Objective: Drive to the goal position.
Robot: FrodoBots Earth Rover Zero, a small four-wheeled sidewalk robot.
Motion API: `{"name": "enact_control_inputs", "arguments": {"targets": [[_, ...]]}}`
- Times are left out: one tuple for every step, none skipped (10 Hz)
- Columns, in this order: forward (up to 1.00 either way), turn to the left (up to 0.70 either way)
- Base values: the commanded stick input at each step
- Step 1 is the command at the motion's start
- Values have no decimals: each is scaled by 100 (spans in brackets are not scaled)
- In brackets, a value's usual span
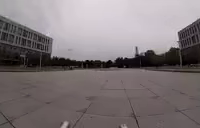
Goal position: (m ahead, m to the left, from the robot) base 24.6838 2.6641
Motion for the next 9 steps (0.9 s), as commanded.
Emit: {"name": "enact_control_inputs", "arguments": {"targets": [[4, 0], [5, 0], [5, 0], [5, 0], [5, 0], [5, 0], [5, 0], [5, 0], [5, 0]]}}
